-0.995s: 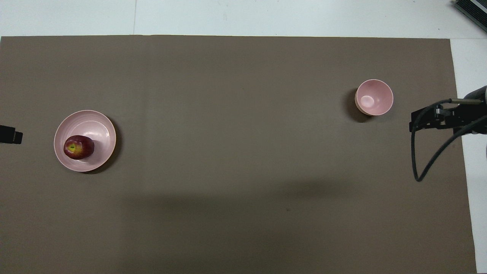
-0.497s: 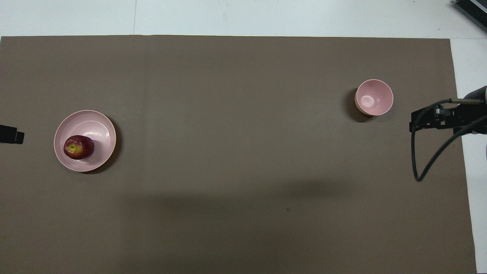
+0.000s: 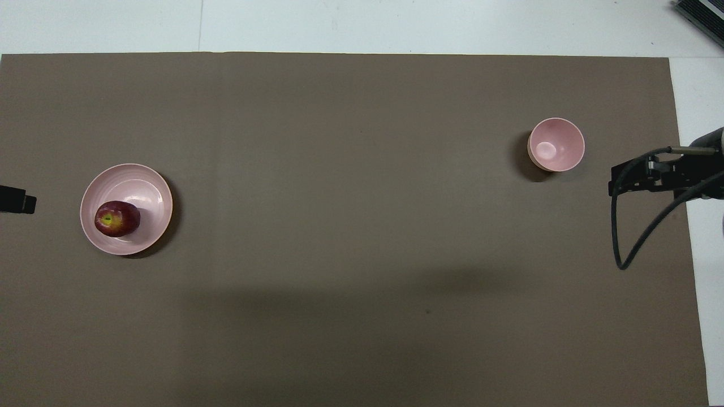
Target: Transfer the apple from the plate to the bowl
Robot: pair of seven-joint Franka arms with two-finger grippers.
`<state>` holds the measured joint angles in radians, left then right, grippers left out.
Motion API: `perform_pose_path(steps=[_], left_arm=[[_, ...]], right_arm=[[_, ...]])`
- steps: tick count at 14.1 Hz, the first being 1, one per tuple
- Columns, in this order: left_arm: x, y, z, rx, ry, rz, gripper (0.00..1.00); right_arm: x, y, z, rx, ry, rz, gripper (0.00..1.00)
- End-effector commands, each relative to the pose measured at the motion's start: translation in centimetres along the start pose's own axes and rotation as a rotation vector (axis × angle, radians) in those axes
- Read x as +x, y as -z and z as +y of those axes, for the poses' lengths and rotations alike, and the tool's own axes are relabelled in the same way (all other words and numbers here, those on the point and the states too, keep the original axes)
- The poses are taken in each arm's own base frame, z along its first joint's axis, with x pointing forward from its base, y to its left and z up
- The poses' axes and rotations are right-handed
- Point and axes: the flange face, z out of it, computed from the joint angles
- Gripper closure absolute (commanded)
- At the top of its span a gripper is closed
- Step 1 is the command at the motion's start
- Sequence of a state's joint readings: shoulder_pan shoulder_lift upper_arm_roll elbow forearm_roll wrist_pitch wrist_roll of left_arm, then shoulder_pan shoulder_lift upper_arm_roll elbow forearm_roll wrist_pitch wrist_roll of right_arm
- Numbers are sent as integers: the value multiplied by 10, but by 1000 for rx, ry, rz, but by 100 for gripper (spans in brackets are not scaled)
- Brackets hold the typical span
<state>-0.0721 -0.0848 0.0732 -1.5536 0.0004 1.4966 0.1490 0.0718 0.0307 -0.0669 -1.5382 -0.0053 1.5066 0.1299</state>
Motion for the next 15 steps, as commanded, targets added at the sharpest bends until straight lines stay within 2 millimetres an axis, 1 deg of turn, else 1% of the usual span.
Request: perform_pose_path(steps=[1,8,9,11,13,15], left_arm=[[-8,-1,2,10,-4,14,0],[-7,-1,3,2,-4,23,0],[-5,-4,2,3,-4,33,0],[1,-22,0,5,-4,47,0],[6,-46,-2,7,-1,56,0],[8,-82,-5,5,2,46,0]], right_arm=[[0,1,2,27,13,-1,0],[0,1,2,27,13,-1,0],[0,1,2,27,13,-1,0],[0,1,3,28,12,-1,0],[0,1,2,27,13,-1,0],[0,1,3,28,12,-1,0]])
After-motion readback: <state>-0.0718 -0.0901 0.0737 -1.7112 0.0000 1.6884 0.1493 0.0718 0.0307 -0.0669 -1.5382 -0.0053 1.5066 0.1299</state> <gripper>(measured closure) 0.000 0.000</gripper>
